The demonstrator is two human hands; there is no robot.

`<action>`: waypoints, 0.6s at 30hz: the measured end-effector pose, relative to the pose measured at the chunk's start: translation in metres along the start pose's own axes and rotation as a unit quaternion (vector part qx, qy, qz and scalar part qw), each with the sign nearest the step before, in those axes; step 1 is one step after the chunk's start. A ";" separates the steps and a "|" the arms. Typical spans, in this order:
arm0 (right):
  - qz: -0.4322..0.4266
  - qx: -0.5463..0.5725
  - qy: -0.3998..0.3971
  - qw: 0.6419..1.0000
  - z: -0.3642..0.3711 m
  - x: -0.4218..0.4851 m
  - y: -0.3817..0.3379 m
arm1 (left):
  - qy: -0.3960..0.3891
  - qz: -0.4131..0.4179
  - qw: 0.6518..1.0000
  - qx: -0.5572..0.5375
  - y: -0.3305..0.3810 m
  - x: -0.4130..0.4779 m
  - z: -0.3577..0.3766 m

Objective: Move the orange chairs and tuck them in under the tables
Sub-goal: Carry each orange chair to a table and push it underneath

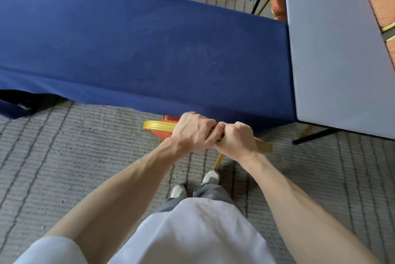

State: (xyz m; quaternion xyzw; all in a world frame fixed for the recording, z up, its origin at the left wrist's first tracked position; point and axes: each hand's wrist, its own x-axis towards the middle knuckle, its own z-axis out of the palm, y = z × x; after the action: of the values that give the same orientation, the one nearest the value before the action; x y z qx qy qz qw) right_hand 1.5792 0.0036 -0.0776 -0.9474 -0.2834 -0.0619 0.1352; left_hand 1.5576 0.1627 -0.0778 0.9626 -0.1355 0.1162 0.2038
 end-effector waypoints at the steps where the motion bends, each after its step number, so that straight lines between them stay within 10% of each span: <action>1: 0.000 -0.011 -0.018 1.000 0.005 0.001 -0.005 | -0.006 -0.007 1.000 0.002 -0.006 -0.003 0.002; 18: 0.063 -0.052 -0.154 0.985 0.007 0.059 0.029 | -0.008 -0.040 0.999 0.001 -0.041 0.058 0.042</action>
State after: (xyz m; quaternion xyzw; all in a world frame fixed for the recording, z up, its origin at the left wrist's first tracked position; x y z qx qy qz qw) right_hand 1.6449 0.0130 -0.0789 -0.9674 -0.2367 0.0792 0.0439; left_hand 1.6319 0.1689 -0.1135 0.9682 -0.0986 0.1008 0.2065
